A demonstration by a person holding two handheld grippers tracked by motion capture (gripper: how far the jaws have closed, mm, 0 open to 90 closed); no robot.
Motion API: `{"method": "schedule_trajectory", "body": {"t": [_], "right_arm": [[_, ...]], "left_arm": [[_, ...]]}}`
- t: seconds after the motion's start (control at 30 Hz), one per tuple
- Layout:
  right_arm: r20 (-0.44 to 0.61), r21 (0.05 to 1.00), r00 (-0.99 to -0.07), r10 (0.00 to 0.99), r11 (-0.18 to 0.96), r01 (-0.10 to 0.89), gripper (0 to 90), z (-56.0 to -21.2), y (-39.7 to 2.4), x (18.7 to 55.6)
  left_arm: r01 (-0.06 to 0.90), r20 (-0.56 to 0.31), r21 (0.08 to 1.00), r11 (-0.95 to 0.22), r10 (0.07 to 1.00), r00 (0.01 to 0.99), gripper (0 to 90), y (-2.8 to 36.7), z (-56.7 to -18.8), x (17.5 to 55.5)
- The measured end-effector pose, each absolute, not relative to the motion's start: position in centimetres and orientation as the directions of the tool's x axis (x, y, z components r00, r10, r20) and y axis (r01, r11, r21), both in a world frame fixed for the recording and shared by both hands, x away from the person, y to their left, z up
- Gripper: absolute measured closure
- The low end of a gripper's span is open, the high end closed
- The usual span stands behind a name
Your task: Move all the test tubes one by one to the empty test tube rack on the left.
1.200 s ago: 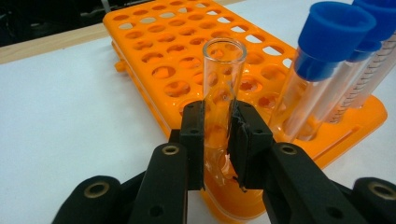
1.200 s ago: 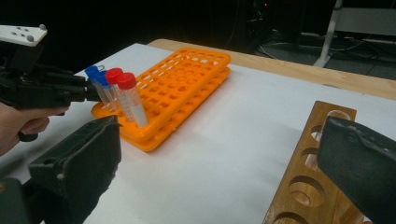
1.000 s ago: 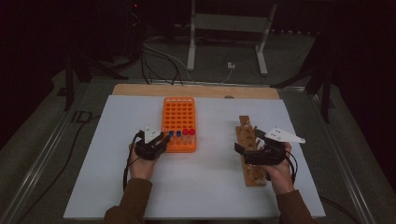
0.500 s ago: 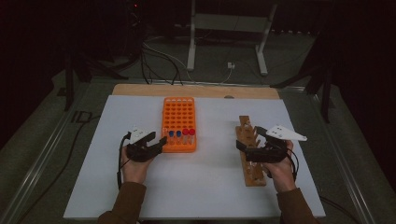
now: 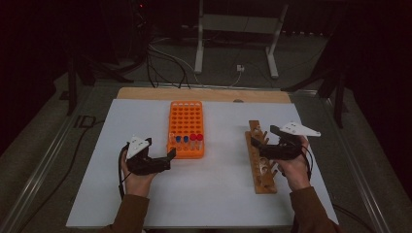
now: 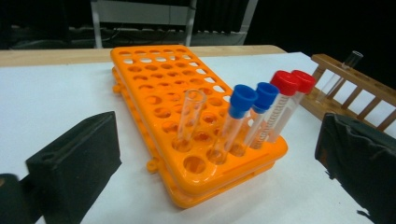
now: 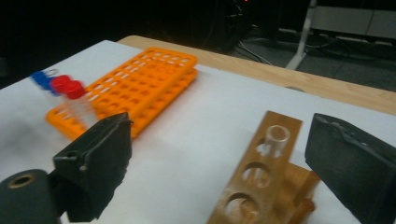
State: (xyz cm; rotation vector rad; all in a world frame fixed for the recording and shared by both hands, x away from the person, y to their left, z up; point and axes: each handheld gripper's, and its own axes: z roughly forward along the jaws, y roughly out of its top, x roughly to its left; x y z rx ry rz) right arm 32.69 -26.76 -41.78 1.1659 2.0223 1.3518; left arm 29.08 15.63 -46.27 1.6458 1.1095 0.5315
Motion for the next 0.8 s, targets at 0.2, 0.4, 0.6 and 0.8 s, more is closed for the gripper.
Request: {"method": "schedule_trajectory", "body": {"t": [0.2, 0.4, 0.6, 0.8], "right_arm": [[0.112, 0.890, -0.519, 0.847, 0.146, 0.431, 26.8, -42.5, -27.7, 34.8], [0.083, 0.863, -0.491, 0.867, 0.184, 0.470, 55.3, -44.0, -27.6, 36.7], [0.036, 0.830, -0.486, 0.873, 0.245, 0.501, 73.2, -44.8, -26.8, 37.9], [0.012, 0.828, -0.474, 0.881, 0.257, 0.499, 75.3, -45.0, -26.4, 38.3]], "left_arm": [[0.413, -0.176, 0.910, -0.043, 0.861, 0.478, 0.4, 15.4, -46.5, 29.0], [0.393, -0.148, 0.918, -0.057, 0.870, 0.471, 0.5, 15.0, -46.4, 28.8], [0.396, -0.148, 0.916, -0.059, 0.870, 0.471, 0.5, 15.1, -46.5, 28.8], [0.395, -0.141, 0.916, -0.066, 0.870, 0.473, 0.5, 15.0, -46.5, 28.7]]}}
